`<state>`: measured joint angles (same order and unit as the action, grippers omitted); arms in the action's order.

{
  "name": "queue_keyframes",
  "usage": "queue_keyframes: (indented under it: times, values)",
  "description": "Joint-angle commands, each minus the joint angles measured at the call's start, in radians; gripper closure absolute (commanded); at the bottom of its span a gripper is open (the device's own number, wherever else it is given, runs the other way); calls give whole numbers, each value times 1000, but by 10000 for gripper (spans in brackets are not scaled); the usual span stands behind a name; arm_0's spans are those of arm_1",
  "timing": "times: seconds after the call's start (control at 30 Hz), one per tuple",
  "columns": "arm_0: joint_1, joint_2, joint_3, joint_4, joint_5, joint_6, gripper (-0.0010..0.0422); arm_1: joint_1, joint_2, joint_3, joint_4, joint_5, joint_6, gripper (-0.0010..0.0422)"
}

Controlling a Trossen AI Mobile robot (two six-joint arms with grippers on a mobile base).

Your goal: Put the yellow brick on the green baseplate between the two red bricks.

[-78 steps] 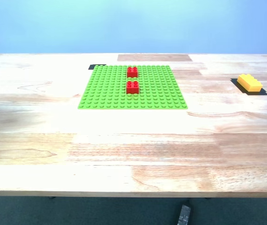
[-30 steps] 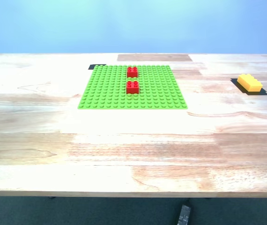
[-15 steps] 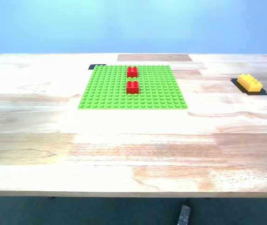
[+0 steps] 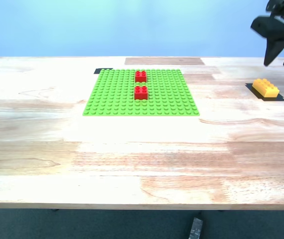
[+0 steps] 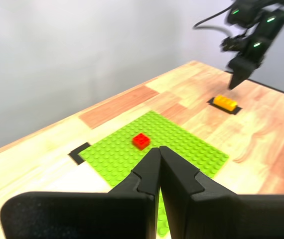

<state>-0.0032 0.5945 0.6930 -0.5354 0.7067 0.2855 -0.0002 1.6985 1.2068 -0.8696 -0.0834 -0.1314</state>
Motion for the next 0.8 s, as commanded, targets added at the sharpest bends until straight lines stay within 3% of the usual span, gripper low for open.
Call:
queue_keyframes:
  times: [0.03,0.53,0.8]
  values:
    - [0,0,-1,0,8,2,413,-1,38,-2,6,12,-10,174]
    - [0,0,-1,0,8,2,412,14,92,-74,135,9,4,176]
    - [0,0,-1,0,8,2,413,14,129,-100,172,7,0,198]
